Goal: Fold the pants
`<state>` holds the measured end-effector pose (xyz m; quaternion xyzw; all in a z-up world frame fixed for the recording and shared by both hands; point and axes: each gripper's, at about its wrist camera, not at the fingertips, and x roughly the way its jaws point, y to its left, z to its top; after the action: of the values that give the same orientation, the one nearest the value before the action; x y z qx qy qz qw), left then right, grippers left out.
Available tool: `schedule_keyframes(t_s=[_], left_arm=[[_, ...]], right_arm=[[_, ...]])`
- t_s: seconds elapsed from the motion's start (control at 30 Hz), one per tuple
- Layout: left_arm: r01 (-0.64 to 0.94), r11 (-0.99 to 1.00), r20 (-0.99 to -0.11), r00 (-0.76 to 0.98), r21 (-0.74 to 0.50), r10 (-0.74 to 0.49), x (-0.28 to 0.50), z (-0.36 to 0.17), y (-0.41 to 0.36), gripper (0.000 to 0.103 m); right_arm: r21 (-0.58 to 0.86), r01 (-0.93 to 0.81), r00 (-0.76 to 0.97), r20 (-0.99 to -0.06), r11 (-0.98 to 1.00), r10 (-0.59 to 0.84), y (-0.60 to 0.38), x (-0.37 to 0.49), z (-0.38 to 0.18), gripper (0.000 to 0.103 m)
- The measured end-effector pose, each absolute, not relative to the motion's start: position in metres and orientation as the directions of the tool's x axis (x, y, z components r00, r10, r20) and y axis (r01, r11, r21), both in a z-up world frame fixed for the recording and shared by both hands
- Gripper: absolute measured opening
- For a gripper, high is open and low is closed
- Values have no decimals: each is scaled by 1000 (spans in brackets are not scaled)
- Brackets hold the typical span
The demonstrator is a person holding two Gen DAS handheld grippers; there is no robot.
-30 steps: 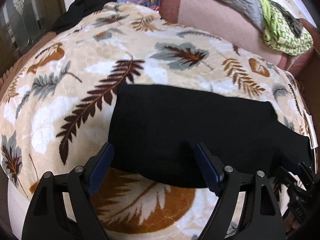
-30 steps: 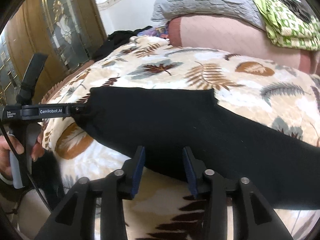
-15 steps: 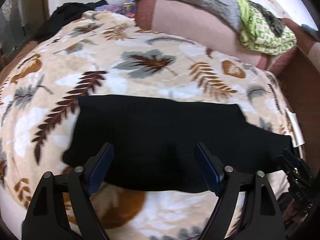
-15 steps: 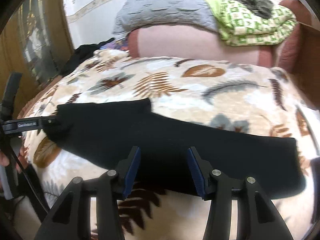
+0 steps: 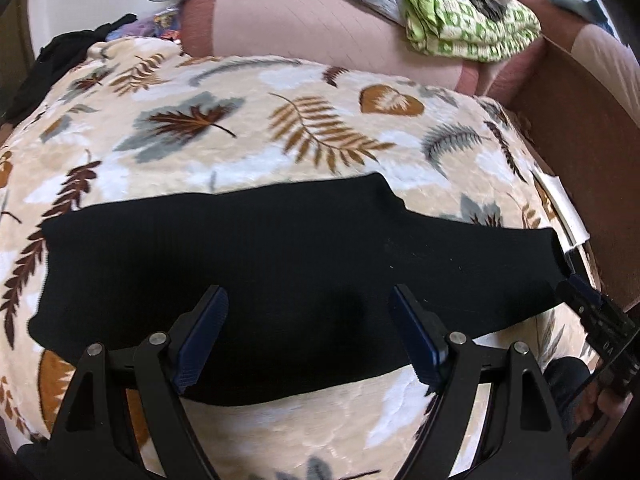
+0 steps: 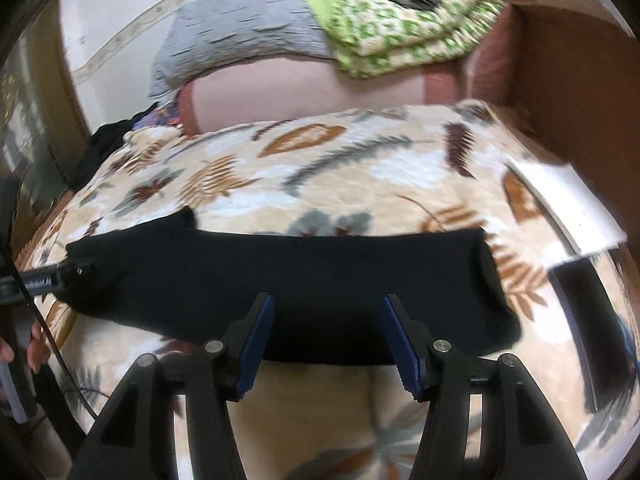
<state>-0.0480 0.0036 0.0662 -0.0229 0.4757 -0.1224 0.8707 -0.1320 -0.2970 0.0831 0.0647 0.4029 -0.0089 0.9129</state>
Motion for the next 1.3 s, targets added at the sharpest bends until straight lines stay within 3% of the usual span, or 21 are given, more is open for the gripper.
schedule_keyframes(t_s=[0.4, 0.73, 0.97, 1.07, 1.23, 1.3], left_arm=[[230, 968, -839, 502, -104, -210, -45, 52, -21, 83], [191, 977, -835, 520, -94, -182, -44, 60, 2, 83], [193, 975, -834, 515, -112, -198, -35, 60, 0, 83], [213, 969, -836, 504, -124, -218, -31, 59, -10, 83], [247, 963, -842, 491, -109, -221, -29, 54, -31, 83], [257, 961, -845, 488, -101, -219, -28, 53, -38, 83]], right_arm=[[110, 139, 646, -763, 984, -6, -329, -128, 73, 59], [92, 45, 649, -760, 995, 41, -301, -113, 73, 59], [86, 243, 614, -785, 966, -85, -356, -119, 72, 64], [79, 328, 569, -812, 941, -130, -386, -117, 66, 71], [153, 358, 530, -845, 921, -65, -410, -103, 46, 70], [185, 346, 519, -855, 920, -24, -411, -98, 37, 57]])
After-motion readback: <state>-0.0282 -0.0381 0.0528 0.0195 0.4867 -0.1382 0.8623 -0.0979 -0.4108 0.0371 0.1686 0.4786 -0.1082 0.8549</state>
